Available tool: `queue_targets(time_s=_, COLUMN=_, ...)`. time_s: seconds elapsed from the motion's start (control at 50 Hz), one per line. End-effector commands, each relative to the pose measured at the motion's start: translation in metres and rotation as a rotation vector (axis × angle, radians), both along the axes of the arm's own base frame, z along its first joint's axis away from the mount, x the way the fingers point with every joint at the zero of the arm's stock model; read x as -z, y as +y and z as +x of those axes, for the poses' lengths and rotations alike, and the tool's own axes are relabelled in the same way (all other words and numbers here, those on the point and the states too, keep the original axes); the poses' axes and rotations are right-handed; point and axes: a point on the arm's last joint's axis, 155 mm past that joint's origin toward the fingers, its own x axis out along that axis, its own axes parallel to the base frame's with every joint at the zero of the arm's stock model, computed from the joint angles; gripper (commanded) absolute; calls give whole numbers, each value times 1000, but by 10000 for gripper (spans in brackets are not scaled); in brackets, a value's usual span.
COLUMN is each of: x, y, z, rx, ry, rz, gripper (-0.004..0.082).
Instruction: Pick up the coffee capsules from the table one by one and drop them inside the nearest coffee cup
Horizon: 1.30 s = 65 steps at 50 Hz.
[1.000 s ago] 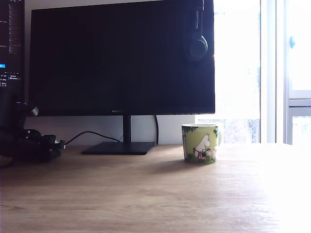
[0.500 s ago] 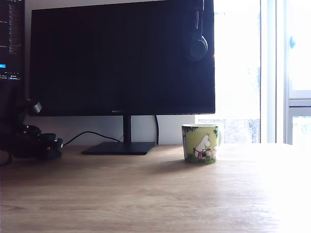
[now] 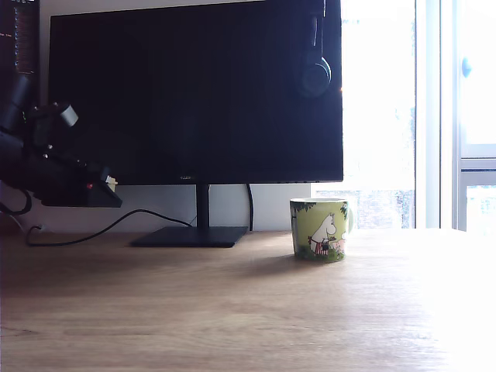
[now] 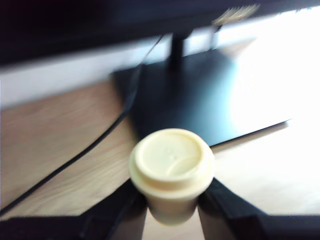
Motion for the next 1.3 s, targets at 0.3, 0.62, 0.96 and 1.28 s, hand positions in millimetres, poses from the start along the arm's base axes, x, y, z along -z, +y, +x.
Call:
queue_targets(time_s=0.3, x=-6, y=-38, z=-64, rx=100, ry=-9, rz=-4, gripper=92)
queue_targets(time_s=0.62, x=-11, y=-102, z=-109, rx=241, ry=14, rz=-47, gripper=92)
queue_targets(time_s=0.96, x=-9, y=-163, z=-149, rx=357, ry=37, rz=-55, gripper=92)
queue_targets(time_s=1.28, x=-10, y=-186, z=-168, rx=418, ry=34, rz=-56, gripper=92)
